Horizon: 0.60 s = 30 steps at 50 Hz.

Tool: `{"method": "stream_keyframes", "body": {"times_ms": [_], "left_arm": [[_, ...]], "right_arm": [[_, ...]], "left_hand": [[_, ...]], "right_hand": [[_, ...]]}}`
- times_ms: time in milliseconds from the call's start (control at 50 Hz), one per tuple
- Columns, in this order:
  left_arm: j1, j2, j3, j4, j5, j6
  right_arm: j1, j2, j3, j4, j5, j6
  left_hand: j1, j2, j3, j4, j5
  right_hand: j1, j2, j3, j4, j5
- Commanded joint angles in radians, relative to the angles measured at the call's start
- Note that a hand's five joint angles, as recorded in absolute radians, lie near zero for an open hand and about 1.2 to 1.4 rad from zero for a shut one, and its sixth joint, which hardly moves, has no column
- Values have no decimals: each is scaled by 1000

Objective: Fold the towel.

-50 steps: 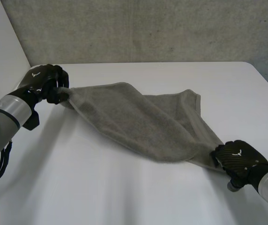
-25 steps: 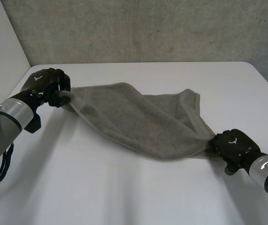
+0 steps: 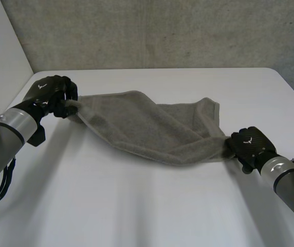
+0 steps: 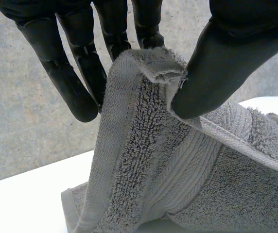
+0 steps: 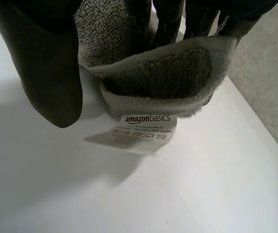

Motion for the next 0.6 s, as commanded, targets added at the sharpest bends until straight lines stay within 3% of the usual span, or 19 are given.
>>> {"method": "stream_keyframes", "body": {"times_ms": [20,80,120,260,300,380,500,600], "left_arm": [[0,-2,0,4,2,0],[0,-4,0,4,2,0],[2,-7,1,4,2,0],[8,-5,1,-7,5,3],[14,4,-3,-10,6,6],[21,21,-19,-13,9,11],[92,151,-62,-61,23,8],[159,295,-88,-169,146,-5]], "right_arm": [[16,8,-28,-40,12,0],[16,11,-34,-49,23,1],[16,20,-54,-60,58,3],[12,-23,-67,-61,100,50],[5,-149,-67,-47,100,113],[-1,-269,-74,-34,87,197],[-50,-385,-159,217,-45,248],[-136,-482,-301,485,-129,250]], "left_hand": [[50,37,14,38,30],[50,37,14,38,30],[50,37,14,38,30],[50,37,14,38,30],[50,37,14,38,30],[50,37,14,38,30],[50,37,14,38,30],[50,37,14,38,30]], "right_hand": [[204,175,195,200,201],[331,302,322,327,328],[768,739,759,764,765],[770,742,761,766,768],[770,742,761,766,768],[770,742,761,766,768],[770,742,761,766,768],[770,742,761,766,768]]}}
